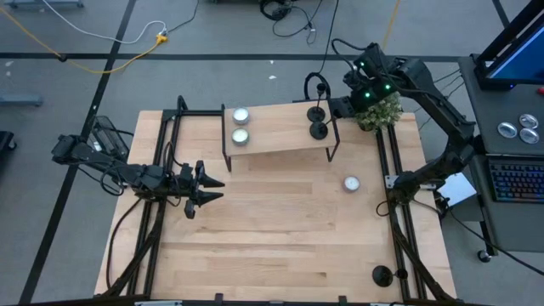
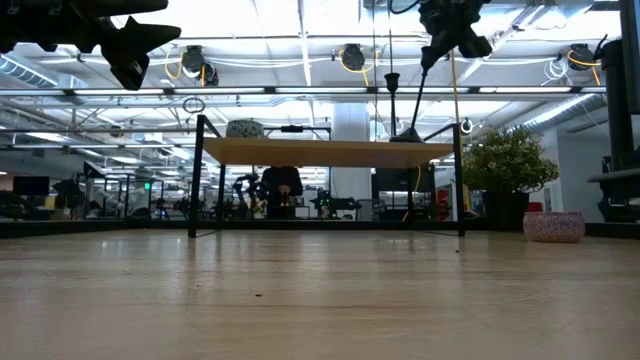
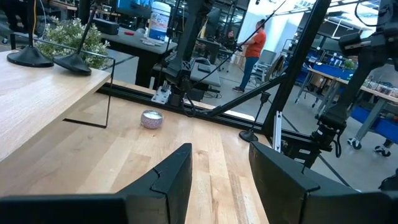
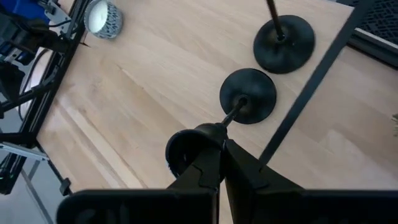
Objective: Pick & Place candle stick holders
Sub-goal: Put the top black candle holder on the shelf
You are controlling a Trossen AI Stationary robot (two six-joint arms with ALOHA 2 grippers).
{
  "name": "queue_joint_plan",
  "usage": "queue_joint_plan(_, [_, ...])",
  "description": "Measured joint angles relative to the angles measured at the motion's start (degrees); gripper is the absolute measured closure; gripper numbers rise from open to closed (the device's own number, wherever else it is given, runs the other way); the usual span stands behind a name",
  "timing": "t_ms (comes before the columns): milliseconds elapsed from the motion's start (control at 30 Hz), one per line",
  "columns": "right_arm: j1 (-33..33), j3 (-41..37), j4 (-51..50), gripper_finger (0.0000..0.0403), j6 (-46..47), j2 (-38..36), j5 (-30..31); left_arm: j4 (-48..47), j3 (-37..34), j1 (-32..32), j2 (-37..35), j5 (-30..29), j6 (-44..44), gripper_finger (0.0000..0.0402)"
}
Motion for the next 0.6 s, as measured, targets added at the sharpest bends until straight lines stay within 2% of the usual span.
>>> queue_joint_plan(600, [-0.2, 5.3, -4.4, 0.0403, 0.6, -0.4, -0.9, 0.0, 0.0, 0.0, 0.0, -0.3, 0.0, 0.0238])
